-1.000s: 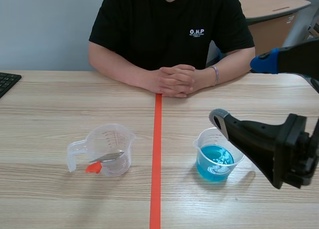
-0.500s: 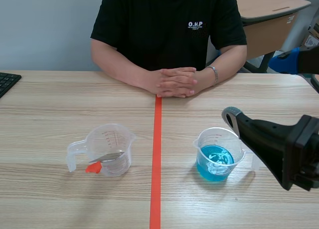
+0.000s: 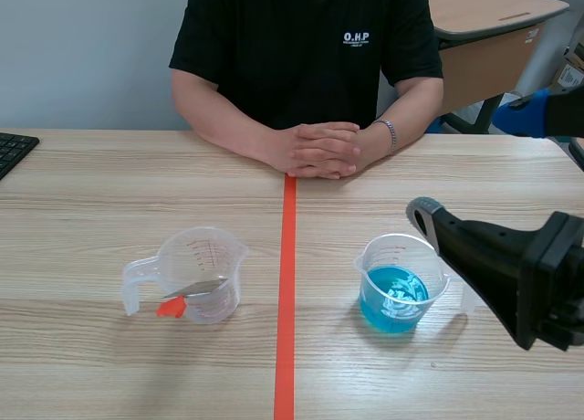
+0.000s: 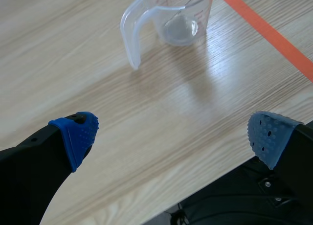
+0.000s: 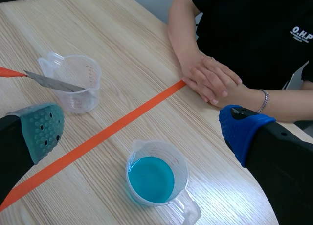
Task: Do the redox reaction experiment.
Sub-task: 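Return to the home posture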
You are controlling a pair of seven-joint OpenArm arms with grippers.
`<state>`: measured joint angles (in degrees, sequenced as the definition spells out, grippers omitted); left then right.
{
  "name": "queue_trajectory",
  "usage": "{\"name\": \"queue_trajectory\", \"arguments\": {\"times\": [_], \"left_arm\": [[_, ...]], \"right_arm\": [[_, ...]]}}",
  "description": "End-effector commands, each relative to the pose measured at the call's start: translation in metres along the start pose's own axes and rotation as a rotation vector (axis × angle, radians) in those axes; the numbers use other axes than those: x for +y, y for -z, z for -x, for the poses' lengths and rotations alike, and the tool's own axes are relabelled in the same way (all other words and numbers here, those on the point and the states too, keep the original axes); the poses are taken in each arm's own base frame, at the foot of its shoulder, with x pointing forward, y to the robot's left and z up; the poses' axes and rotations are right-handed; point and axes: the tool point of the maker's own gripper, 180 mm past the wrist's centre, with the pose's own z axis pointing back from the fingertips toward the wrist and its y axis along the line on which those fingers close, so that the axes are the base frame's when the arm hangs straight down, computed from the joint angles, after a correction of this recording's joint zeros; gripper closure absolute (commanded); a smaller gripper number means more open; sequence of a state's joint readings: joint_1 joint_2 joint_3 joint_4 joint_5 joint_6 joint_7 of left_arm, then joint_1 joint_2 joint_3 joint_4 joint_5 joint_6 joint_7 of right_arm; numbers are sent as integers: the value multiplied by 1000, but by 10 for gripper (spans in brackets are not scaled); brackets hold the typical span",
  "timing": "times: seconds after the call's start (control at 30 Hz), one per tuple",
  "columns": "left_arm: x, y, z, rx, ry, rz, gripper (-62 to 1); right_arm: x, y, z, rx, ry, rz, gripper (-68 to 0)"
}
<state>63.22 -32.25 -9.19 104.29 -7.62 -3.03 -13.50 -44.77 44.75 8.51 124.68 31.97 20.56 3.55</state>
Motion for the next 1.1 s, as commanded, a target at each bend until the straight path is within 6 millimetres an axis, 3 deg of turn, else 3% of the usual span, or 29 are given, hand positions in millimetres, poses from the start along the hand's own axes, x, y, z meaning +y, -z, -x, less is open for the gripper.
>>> {"name": "queue_trajectory", "arguments": {"times": [0.0,0.2,0.47,0.67,1.07], "left_arm": [[12,9,-16,-60,12,-13,-623],[23,27,-61,-188,107,55,-623],[11,36,-116,-346,76,171,-623],[-11,45,-125,-364,73,261,-623],[0,51,-134,-376,2,214,-623]], "right_arm": [[-2,1,-7,-25,-9,4,-679],[-2,1,-7,-25,-10,4,-679],[-2,1,-3,-3,-9,4,-679],[-2,1,-2,2,-9,4,-679],[-3,1,-2,1,-9,4,-679]]}}
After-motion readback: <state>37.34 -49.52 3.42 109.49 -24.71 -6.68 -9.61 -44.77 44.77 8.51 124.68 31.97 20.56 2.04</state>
